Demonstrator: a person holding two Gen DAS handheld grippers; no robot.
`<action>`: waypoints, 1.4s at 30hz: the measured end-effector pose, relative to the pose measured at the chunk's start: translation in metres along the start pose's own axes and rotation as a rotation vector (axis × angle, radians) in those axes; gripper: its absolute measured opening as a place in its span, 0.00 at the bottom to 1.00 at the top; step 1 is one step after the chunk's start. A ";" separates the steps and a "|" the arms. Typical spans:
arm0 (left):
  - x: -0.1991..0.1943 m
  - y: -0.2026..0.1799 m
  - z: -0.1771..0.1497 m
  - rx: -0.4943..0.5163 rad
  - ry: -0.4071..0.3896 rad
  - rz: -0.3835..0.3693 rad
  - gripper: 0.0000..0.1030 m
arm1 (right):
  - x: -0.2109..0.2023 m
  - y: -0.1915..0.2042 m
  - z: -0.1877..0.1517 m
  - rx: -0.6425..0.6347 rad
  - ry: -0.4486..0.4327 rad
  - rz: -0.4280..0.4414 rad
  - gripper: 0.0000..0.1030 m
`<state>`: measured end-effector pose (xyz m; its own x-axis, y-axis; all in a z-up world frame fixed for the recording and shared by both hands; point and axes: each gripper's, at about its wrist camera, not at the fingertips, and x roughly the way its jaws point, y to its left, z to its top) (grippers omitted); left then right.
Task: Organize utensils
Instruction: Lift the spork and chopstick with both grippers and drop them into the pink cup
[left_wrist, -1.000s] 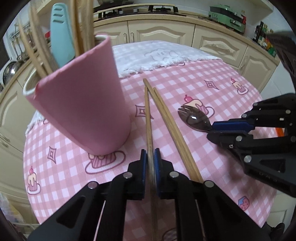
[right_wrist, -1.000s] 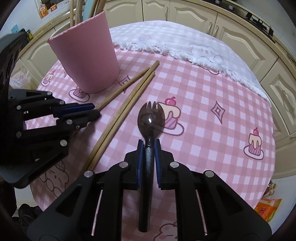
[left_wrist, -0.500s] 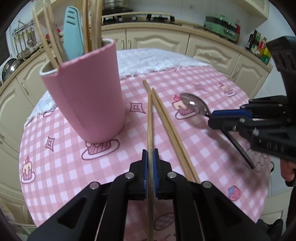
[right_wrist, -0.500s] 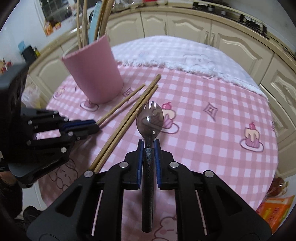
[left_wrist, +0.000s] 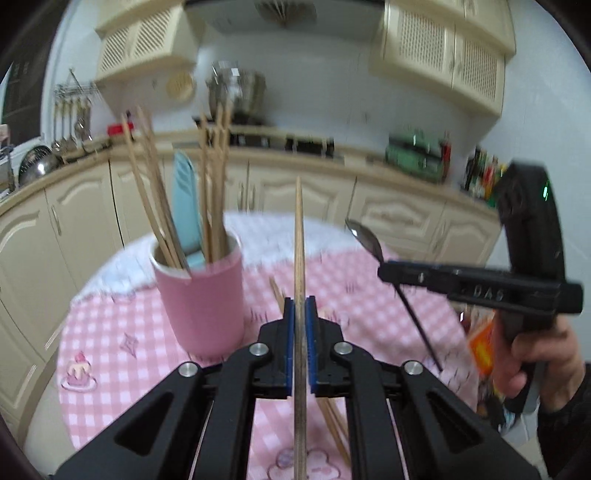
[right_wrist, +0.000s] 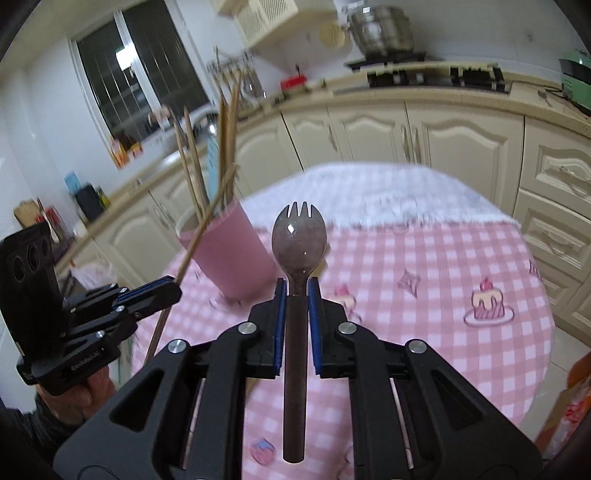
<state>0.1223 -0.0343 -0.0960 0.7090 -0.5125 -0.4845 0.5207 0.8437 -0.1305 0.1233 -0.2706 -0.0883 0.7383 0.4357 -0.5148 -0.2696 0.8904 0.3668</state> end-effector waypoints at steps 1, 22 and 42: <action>-0.005 0.002 0.006 -0.008 -0.031 0.005 0.05 | -0.002 0.003 0.003 -0.001 -0.020 0.005 0.11; -0.035 0.065 0.120 -0.156 -0.564 0.082 0.05 | 0.038 0.080 0.102 -0.043 -0.417 0.088 0.11; 0.031 0.093 0.102 -0.233 -0.553 0.115 0.05 | 0.081 0.083 0.087 -0.047 -0.425 0.039 0.11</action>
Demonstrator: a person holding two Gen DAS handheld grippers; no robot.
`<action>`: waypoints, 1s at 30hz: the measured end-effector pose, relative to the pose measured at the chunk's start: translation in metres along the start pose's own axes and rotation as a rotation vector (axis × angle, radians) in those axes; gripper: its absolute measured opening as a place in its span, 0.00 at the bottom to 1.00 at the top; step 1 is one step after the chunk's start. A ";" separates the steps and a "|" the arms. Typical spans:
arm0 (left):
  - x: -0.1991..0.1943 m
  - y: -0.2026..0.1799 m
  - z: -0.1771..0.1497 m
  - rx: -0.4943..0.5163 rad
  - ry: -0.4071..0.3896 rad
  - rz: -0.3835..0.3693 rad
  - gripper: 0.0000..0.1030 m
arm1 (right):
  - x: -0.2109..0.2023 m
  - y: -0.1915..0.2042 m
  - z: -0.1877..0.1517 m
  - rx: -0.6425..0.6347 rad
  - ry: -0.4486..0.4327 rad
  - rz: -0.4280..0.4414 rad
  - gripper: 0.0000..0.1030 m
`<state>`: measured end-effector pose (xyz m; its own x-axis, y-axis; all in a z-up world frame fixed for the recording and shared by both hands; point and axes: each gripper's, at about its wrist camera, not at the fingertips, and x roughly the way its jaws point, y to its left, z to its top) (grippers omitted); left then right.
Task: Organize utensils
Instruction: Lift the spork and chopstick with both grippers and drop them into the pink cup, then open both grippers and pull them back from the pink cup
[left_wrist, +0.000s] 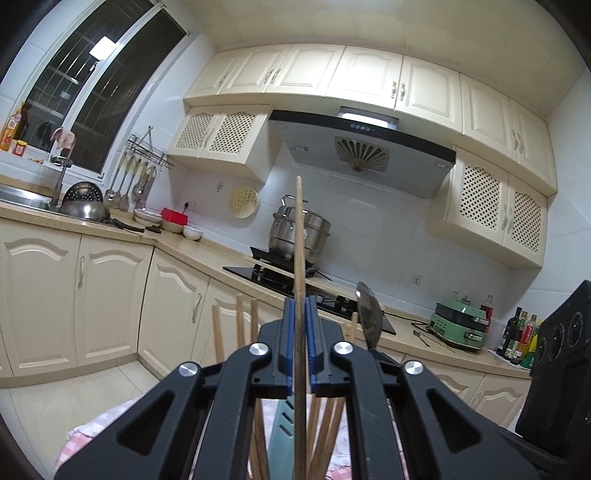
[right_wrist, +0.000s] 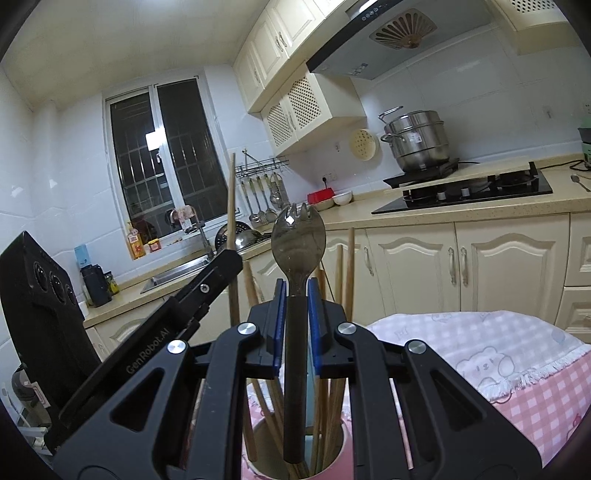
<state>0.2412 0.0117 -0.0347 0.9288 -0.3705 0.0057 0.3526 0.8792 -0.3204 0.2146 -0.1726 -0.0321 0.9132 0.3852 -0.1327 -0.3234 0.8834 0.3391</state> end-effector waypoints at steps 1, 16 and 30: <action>0.001 0.001 -0.001 -0.002 0.000 0.003 0.06 | 0.000 -0.001 0.000 0.002 -0.001 -0.004 0.11; -0.002 0.008 -0.018 0.020 0.019 0.036 0.06 | 0.003 -0.001 -0.009 0.016 0.023 -0.026 0.12; -0.047 0.010 -0.004 0.062 0.022 0.060 0.90 | -0.047 -0.039 0.005 0.119 0.000 -0.096 0.84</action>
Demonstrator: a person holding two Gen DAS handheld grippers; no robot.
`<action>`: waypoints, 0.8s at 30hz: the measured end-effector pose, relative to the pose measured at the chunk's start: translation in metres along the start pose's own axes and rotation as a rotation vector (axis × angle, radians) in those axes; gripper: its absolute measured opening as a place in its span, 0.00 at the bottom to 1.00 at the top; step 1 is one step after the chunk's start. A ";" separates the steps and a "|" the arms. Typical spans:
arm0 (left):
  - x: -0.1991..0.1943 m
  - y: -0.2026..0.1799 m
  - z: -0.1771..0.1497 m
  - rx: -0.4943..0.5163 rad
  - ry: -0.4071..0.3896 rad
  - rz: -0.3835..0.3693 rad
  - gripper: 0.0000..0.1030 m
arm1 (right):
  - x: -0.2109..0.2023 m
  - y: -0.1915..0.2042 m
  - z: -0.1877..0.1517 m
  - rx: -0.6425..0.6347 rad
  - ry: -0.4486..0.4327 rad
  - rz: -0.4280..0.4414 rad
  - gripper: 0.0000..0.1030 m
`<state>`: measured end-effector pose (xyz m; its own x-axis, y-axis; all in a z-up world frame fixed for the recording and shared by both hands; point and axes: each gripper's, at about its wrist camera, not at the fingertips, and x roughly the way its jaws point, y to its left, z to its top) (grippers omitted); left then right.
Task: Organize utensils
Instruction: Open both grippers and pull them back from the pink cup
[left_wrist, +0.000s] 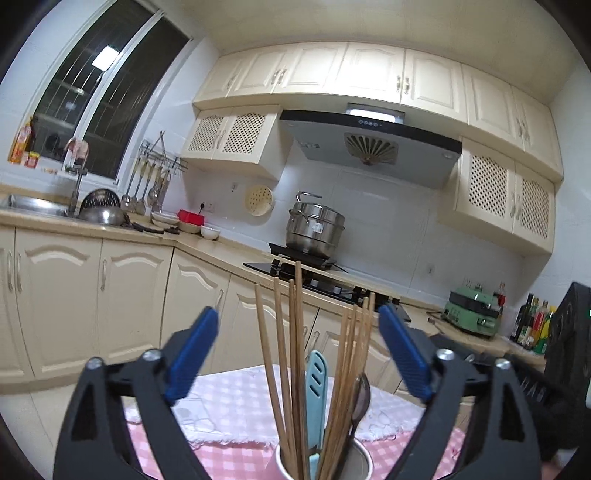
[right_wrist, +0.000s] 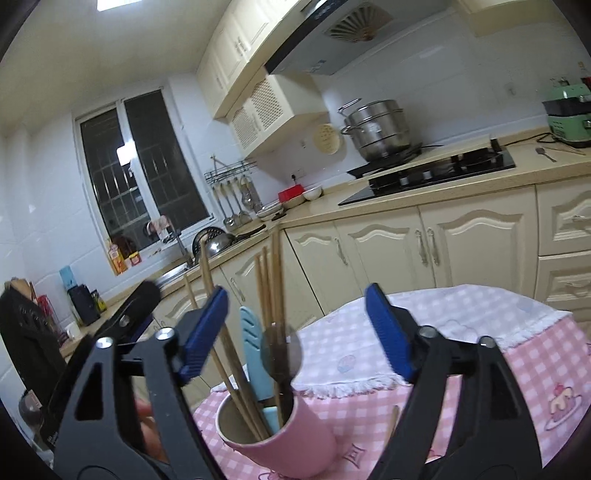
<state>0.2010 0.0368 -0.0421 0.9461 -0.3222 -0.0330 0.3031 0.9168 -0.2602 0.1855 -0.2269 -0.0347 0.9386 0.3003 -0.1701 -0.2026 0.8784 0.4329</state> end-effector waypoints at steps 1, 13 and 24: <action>-0.003 -0.002 0.001 0.010 0.002 0.000 0.91 | -0.004 -0.003 0.003 0.006 -0.004 -0.004 0.87; -0.036 -0.032 0.009 0.099 0.099 0.055 0.96 | -0.041 -0.034 0.018 0.025 0.084 -0.087 0.94; -0.066 -0.050 0.016 0.154 0.181 0.100 0.96 | -0.061 -0.043 0.008 -0.003 0.239 -0.154 0.94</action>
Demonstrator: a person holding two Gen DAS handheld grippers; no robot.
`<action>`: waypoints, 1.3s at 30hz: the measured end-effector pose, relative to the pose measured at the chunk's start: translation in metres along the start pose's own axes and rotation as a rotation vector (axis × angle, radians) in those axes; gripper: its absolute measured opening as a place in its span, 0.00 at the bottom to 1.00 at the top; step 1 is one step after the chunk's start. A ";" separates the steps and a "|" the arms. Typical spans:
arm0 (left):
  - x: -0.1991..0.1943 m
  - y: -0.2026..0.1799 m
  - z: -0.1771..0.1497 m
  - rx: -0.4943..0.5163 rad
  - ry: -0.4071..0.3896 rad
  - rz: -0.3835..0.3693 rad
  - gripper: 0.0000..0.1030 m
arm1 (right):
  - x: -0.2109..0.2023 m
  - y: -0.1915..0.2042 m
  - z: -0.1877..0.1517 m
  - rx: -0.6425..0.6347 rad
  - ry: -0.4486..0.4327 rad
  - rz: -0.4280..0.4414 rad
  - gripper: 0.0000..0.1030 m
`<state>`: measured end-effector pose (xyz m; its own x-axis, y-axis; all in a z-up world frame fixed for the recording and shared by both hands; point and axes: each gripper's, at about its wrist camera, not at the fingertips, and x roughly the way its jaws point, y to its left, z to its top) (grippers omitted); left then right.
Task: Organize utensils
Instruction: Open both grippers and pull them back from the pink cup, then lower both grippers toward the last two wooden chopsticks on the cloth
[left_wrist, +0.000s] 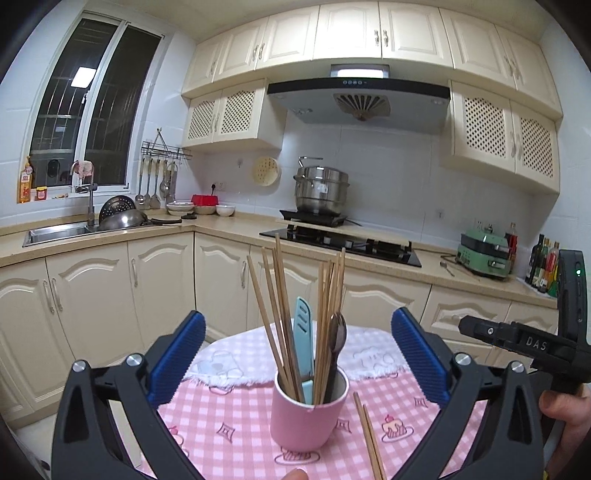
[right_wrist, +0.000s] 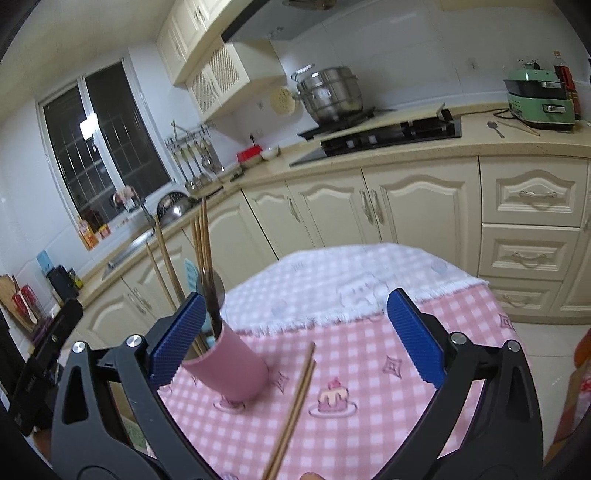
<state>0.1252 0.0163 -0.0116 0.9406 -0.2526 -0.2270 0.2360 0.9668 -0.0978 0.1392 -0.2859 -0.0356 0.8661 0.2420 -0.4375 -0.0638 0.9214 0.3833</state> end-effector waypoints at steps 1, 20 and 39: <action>-0.002 -0.001 -0.001 0.003 0.012 0.002 0.96 | 0.000 0.000 -0.002 -0.007 0.020 -0.003 0.94; 0.007 -0.010 -0.045 0.028 0.192 -0.012 0.96 | 0.047 0.012 -0.072 -0.193 0.386 -0.122 0.94; 0.030 -0.002 -0.093 0.007 0.335 -0.004 0.96 | 0.101 0.019 -0.120 -0.315 0.581 -0.229 0.94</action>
<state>0.1303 0.0036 -0.1081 0.8074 -0.2534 -0.5328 0.2422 0.9658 -0.0924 0.1662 -0.2071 -0.1699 0.4750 0.0733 -0.8769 -0.1280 0.9917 0.0136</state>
